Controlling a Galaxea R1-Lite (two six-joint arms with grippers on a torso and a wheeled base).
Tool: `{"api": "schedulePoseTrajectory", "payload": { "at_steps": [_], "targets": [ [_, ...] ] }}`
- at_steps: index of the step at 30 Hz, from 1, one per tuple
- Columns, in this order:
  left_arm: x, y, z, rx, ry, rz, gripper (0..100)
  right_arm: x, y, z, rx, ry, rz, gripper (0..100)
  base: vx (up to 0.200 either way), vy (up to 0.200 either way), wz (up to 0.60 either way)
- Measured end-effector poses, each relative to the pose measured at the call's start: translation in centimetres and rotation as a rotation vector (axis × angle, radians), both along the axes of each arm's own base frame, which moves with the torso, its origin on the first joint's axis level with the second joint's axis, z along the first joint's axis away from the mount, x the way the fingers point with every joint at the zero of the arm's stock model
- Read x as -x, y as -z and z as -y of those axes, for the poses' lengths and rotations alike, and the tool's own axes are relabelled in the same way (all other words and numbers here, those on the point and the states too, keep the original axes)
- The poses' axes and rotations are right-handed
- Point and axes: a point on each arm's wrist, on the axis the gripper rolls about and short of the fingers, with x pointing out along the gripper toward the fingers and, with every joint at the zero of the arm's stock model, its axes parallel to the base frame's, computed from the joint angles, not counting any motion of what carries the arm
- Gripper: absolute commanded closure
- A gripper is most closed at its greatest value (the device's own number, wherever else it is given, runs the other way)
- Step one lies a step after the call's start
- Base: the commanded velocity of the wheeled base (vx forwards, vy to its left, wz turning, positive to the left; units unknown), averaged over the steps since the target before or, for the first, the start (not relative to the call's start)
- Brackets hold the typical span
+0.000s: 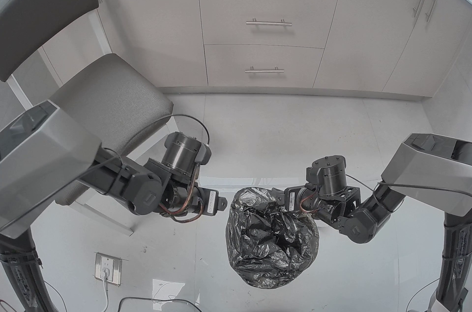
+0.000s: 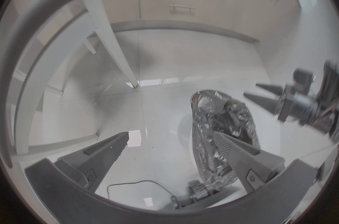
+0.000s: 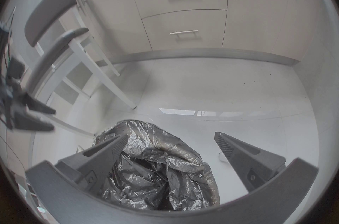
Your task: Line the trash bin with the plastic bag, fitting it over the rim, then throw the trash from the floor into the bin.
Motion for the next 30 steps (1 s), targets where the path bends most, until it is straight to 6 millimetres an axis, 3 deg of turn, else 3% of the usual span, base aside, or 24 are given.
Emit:
{"api": "schedulePoseTrajectory", "payload": {
  "at_steps": [3, 11, 20, 30],
  "targets": [
    [-0.4, 1.7, 0.4, -0.064, 0.058, -0.021, 0, 0.4, -0.8, 0.1, -0.047, 0.007, 0.035, 0, 0.000, 0.000, 0.00],
    [-1.1, 3.7, 1.7, -0.058, 0.048, -0.054, 0, 1.1, -1.8, 1.1, -0.113, 0.017, 0.116, 0, 0.000, 0.000, 0.00],
    [0.9, 4.6, 4.6, -0.068, 0.075, -0.057, 0, 1.4, -1.1, 2.4, -0.189, 0.002, 0.120, 0, 0.000, 0.000, 0.00],
    [0.9, 7.0, 5.9, -0.145, 0.062, -0.053, 0, 1.0, -0.8, 3.3, -0.190, 0.026, 0.110, 0, 0.000, 0.000, 0.00]
  ]
}}
